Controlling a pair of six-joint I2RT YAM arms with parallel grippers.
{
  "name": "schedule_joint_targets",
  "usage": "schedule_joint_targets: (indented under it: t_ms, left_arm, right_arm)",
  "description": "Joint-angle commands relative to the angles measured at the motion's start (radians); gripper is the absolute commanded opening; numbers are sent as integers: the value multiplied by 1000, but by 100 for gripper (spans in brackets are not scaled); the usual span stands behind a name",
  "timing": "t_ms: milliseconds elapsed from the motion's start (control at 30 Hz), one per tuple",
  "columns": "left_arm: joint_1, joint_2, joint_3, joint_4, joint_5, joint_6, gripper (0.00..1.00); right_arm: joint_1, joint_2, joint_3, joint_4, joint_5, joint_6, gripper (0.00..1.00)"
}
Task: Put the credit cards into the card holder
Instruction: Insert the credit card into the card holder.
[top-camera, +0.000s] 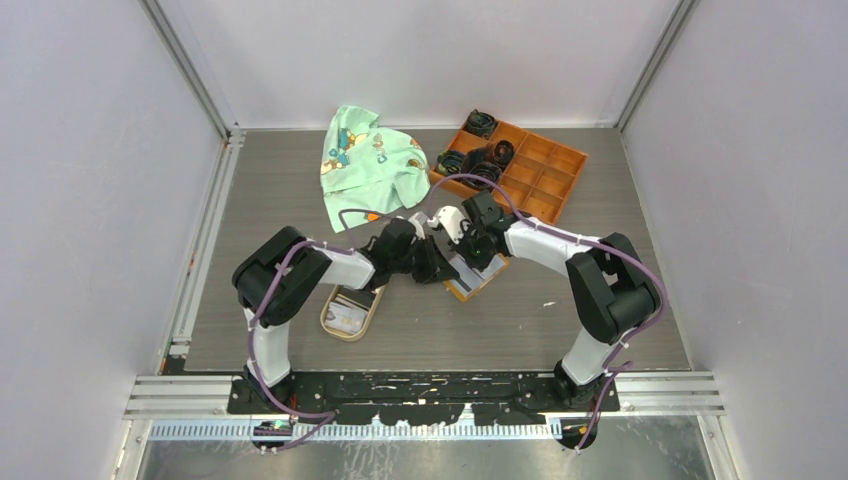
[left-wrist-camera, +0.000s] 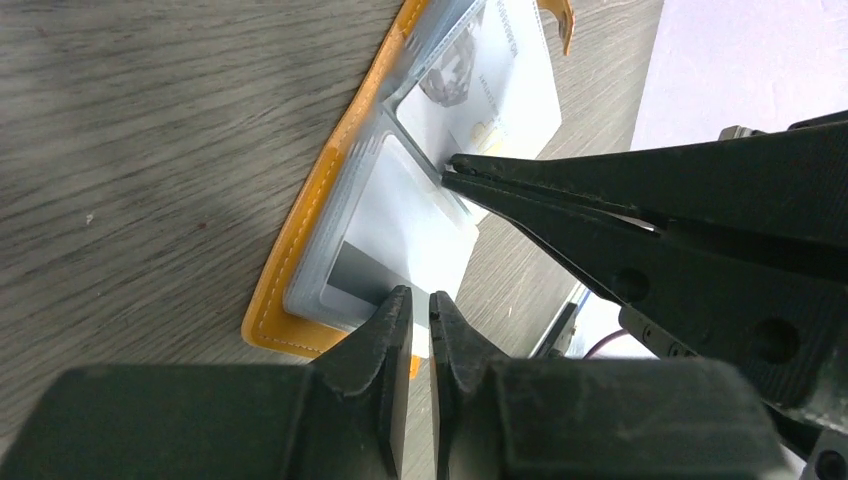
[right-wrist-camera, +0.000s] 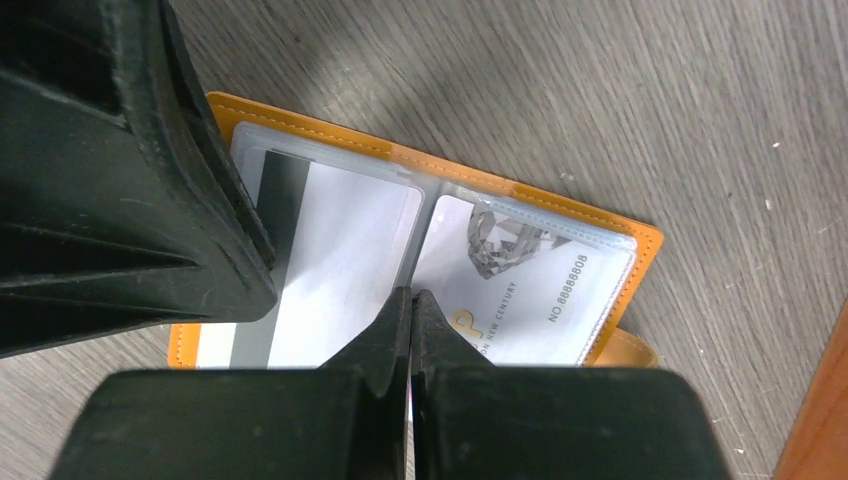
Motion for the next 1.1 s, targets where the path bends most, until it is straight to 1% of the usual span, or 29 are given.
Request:
schedule_joint_targets:
  t_ms: [0, 133, 267, 400, 500, 567, 700, 767, 867, 900, 933, 1067]
  left_arm:
    - [19, 42, -11, -29, -29, 26, 14]
    - [25, 45, -28, -11, -29, 21, 13]
    - [25, 21, -21, -28, -31, 38, 14]
    - [24, -39, -9, -64, -38, 76, 15]
    - [15, -111, 13, -121, -56, 133, 19]
    - [3, -163, 36, -172, -73, 186, 21]
    - [-25, -276, 53, -272, -153, 299, 25]
    - [-33, -332, 36, -300, -199, 340, 27]
    - [-33, -410, -15, -288, -230, 380, 28]
    - [-31, -434, -36, -272, -232, 398, 29]
    - [-31, -456, -56, -252, -233, 404, 33]
    - [-8, -525, -163, -114, -216, 393, 51]
  right_arm:
    - [2, 9, 29, 19, 85, 0, 3]
    - [2, 15, 32, 18, 92, -2, 3]
    - [-3, 5, 37, 17, 86, 2, 3]
    - [-34, -50, 37, 5, 4, 21, 4]
    - [-76, -104, 29, -11, -122, 26, 10]
    - [-106, -127, 24, -14, -171, 41, 14]
    - [-173, -134, 35, -47, -199, 75, 25]
    - [-212, -117, 51, -80, -218, 93, 27]
    - [-255, -68, 85, -141, -229, 110, 27]
    - [-265, -45, 106, -165, -226, 112, 27]
    - [-274, -25, 123, -190, -221, 114, 28]
    - [-286, 27, 158, -238, -176, 123, 32]
